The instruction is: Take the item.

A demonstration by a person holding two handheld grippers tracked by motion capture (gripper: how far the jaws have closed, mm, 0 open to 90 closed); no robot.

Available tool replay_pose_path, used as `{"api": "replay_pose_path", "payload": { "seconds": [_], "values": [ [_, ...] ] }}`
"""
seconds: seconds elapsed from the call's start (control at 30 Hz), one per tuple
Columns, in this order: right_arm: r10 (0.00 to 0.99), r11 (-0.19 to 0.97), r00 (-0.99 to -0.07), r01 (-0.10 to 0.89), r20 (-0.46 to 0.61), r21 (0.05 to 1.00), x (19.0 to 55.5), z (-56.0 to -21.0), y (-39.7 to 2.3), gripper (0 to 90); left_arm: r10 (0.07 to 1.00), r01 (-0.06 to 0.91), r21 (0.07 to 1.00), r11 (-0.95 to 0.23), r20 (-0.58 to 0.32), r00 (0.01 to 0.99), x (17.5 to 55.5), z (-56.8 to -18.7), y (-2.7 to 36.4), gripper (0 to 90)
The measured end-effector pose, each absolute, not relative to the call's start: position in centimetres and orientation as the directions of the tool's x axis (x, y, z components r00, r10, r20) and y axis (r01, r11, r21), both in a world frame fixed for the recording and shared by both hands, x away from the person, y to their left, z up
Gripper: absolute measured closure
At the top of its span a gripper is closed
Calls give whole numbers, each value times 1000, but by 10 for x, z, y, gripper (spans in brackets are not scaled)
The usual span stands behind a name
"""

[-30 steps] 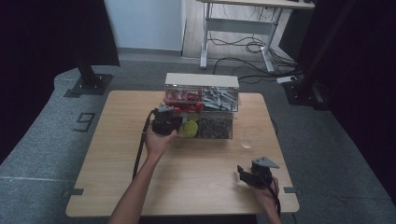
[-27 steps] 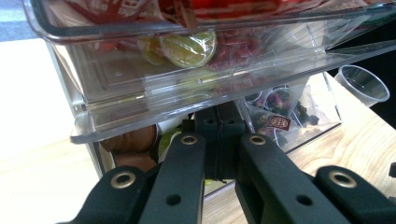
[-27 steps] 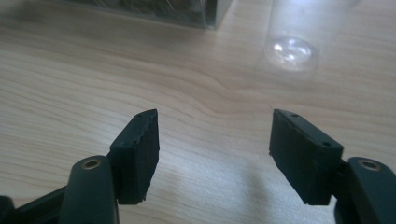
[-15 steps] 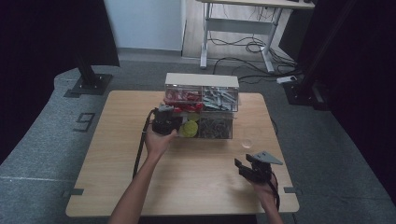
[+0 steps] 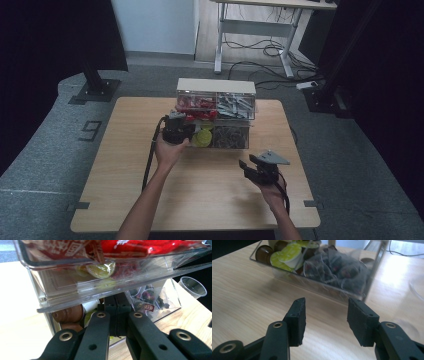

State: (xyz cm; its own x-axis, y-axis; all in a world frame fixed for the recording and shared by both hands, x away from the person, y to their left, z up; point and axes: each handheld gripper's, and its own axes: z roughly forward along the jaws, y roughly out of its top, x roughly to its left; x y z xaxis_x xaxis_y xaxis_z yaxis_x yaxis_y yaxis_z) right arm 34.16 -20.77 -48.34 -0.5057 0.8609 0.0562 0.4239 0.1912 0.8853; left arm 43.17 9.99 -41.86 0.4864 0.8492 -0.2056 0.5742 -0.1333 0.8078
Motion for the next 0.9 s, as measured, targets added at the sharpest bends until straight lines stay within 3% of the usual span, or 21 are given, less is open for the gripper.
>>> {"api": "replay_pose_path", "payload": {
  "seconds": [0.9],
  "values": [
    [847,213,-529,428,52,879,392,-479,-175,571,844,574,807,-140,-206,496,432,-418,99,900]
  ]
}}
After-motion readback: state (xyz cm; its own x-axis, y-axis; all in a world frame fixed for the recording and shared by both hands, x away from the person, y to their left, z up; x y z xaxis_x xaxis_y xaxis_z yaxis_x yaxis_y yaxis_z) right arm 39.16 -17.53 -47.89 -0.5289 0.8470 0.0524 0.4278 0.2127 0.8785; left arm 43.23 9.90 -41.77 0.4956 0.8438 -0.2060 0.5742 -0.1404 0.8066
